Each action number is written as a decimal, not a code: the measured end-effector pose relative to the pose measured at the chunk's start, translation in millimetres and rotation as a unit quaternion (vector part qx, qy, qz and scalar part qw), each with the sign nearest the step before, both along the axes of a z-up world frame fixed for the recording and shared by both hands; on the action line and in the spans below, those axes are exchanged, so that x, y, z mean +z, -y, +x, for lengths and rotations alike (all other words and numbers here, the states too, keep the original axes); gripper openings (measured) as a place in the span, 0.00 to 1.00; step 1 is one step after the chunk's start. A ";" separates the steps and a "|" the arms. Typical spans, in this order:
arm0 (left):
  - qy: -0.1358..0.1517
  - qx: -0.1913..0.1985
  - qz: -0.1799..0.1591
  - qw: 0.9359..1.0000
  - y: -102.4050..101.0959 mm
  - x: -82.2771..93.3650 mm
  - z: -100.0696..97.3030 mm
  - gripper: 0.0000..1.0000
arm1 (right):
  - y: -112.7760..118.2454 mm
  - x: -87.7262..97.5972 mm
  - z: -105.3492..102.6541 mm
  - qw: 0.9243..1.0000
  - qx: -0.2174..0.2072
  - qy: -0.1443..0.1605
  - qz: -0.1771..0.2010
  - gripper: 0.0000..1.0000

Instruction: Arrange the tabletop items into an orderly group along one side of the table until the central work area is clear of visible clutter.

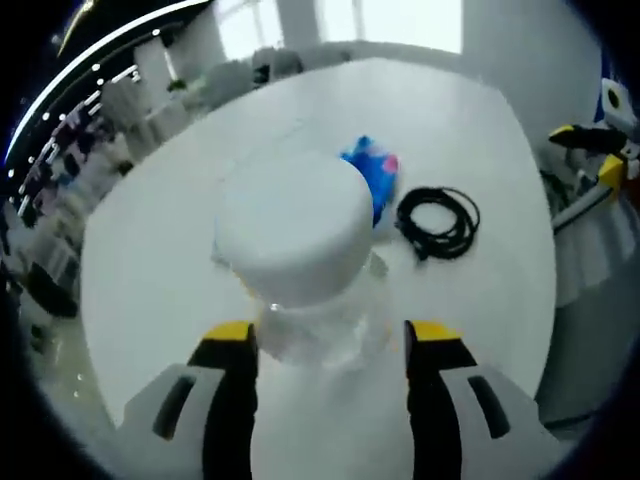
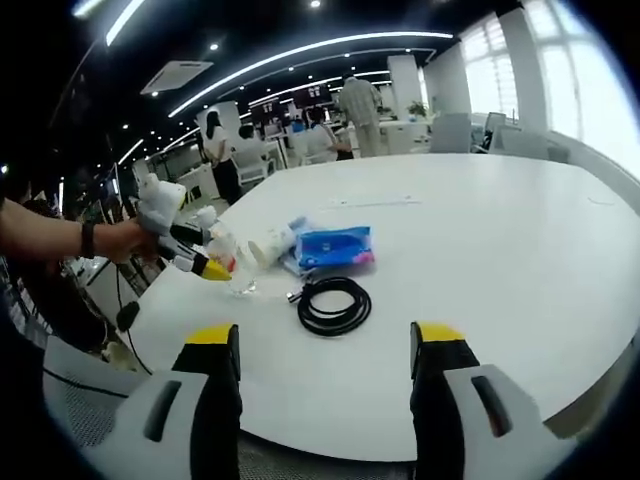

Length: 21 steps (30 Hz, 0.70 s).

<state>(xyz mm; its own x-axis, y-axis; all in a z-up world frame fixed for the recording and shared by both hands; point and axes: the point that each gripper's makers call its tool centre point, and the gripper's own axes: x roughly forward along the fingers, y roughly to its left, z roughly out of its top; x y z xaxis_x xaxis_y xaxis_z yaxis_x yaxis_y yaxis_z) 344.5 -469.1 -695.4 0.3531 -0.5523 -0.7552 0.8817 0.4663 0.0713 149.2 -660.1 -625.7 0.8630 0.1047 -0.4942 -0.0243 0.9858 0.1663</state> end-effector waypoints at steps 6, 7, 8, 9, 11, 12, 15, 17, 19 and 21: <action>-0.022 0.214 -0.134 0.967 -2.7 7.6 15.0 0.77 | 0.3 0.5 0.3 1.000 -0.001 0.002 0.002 0.69; -0.009 0.235 -0.132 0.963 -6.3 6.4 15.2 0.77 | 0.7 0.5 0.3 1.000 -0.002 0.002 0.002 0.69; -0.005 0.245 -0.133 0.960 -6.2 4.8 12.9 0.77 | 0.8 0.4 0.3 1.000 -0.002 0.002 0.002 0.69; 0.002 0.259 -0.133 0.957 -5.6 3.1 10.9 0.77 | 0.7 0.2 0.3 1.000 -0.002 0.002 0.003 0.69; 0.004 0.263 -0.129 0.956 -0.4 -0.5 5.2 0.76 | 0.3 0.0 0.4 1.000 -0.001 0.002 0.003 0.69; 0.002 0.270 -0.125 0.955 2.4 -3.3 2.5 0.76 | 0.1 -0.2 0.4 1.000 0.000 0.002 0.003 0.69; 0.005 0.313 -0.137 0.940 3.5 -2.0 3.5 0.75 | -0.6 -0.3 0.3 1.000 0.001 0.002 0.004 0.69; 0.008 0.323 -0.135 0.937 4.2 -1.8 4.1 0.74 | -0.8 -0.1 0.4 1.000 0.002 0.003 0.004 0.69; 0.014 0.331 -0.127 0.935 5.1 -2.1 4.4 0.74 | -1.1 0.1 0.4 1.000 0.003 0.003 0.004 0.69; 0.024 0.344 -0.106 0.933 -0.7 -3.6 5.4 0.72 | -1.2 0.3 0.4 1.000 0.003 0.004 0.005 0.69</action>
